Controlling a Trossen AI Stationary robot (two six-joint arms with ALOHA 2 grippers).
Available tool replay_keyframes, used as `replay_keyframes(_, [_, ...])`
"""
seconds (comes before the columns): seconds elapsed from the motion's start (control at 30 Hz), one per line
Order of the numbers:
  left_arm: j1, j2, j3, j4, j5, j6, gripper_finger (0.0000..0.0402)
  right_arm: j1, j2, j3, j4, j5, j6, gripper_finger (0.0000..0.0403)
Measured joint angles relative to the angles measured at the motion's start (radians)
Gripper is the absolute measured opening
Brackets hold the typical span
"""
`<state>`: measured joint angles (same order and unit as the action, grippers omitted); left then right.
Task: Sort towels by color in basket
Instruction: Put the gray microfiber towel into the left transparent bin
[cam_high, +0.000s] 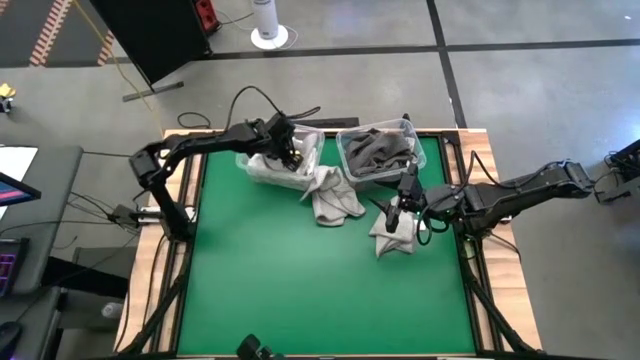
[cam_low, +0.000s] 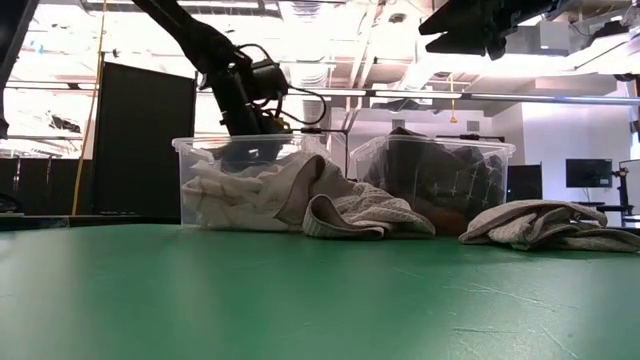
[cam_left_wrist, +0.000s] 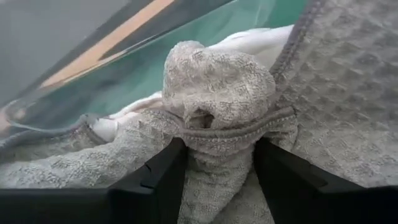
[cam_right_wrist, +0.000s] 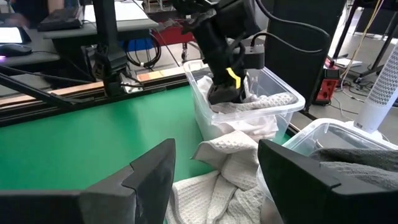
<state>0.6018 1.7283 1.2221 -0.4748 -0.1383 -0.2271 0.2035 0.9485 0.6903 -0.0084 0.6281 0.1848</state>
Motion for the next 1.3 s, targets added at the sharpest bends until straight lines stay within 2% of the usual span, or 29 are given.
replay_keyframes(0.3, [0.007, -0.051, 0.013, 0.007, 0.027, -0.133, 0.0185, 0.014, 0.000, 0.000, 0.002, 0.000, 0.000, 0.0272])
replay_keyframes(0.43, [-0.002, -0.058, 0.110, -0.066, 0.025, -0.134, 0.0185, 0.014, 0.000, 0.000, 0.008, 0.000, -0.002, 0.0272])
replay_keyframes(0.57, [-0.034, -0.060, 0.205, -0.109, -0.024, -0.105, 0.0185, 0.015, 0.000, 0.000, 0.008, 0.000, -0.002, 0.0272])
replay_keyframes(0.7, [-0.049, -0.060, 0.236, -0.109, -0.044, -0.099, 0.0185, 0.019, 0.000, 0.000, 0.008, 0.000, -0.003, 0.0272])
replay_keyframes(0.93, [-0.044, -0.058, 0.167, -0.081, -0.045, -0.125, 0.0185, 0.019, 0.000, 0.000, 0.013, 0.000, -0.010, 0.0272])
replay_keyframes(1.3, [-0.012, -0.057, -0.028, 0.028, -0.023, -0.216, 0.0185, 0.019, 0.000, 0.000, 0.057, -0.006, -0.034, 0.0272])
